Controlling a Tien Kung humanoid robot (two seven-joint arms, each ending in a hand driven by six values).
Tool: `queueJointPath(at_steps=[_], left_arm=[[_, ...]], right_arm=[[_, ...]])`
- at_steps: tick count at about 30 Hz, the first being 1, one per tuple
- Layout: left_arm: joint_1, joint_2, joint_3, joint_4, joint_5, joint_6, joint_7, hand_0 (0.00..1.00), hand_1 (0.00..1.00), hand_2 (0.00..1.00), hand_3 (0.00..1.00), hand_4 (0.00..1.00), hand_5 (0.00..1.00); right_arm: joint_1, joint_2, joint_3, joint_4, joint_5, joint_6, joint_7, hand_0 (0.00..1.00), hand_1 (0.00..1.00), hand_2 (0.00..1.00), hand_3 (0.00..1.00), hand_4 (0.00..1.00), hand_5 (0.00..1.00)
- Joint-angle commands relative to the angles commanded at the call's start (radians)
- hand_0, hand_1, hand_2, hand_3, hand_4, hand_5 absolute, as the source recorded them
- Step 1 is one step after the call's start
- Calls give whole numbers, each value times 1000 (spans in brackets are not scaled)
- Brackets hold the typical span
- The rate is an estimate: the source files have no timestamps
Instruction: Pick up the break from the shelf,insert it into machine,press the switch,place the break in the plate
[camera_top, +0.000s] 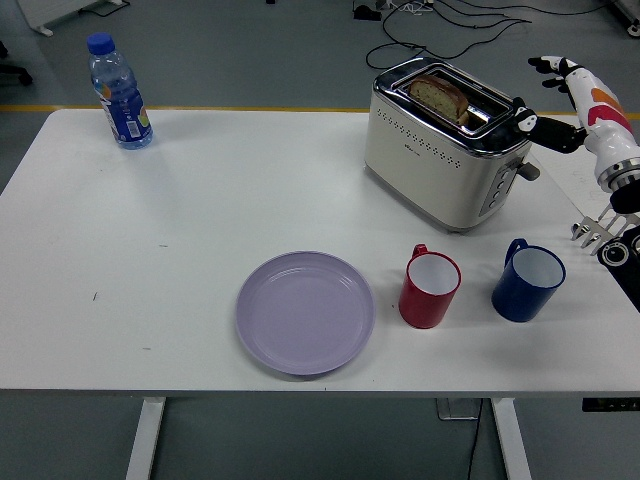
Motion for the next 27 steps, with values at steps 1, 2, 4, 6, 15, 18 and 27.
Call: queueJointPath(at_steps=[1, 2, 4, 6, 15, 18, 27], left_arm=[[-1, 0, 2, 0, -2, 1, 0, 663, 648, 642, 599, 348, 934], [-1, 1, 4, 0, -5, 2, -1, 663, 648, 642, 599, 348, 934], [-3, 2, 11, 0, -13, 5, -3, 662, 648, 641, 596, 349, 936], [-4, 3, 20, 0, -21, 8, -4, 662, 648, 641, 596, 349, 936], [-6, 7, 50, 0, -54, 17, -8, 663, 645, 640, 595, 347, 933], [-7, 9, 59, 0, -60, 18, -9, 664, 645, 639, 595, 346, 935], [-9, 15, 85, 0, -89, 24, -17, 663, 644, 636, 594, 346, 934]], right_arm=[[17, 5, -8, -7, -2, 1, -2, 814, 754, 847, 850, 674, 336], [40, 16, -23, -21, 1, 4, -4, 814, 754, 847, 850, 674, 336], [78, 36, -49, -46, 2, 11, -12, 821, 761, 847, 848, 652, 344], [106, 53, -68, -69, 2, 16, -19, 821, 761, 847, 848, 652, 344], [227, 142, -139, -195, -8, 38, -30, 823, 757, 832, 840, 626, 343], [255, 170, -151, -240, -11, 42, -31, 820, 750, 825, 836, 642, 374], [307, 226, -184, -371, -26, 76, -44, 821, 750, 822, 833, 677, 352]])
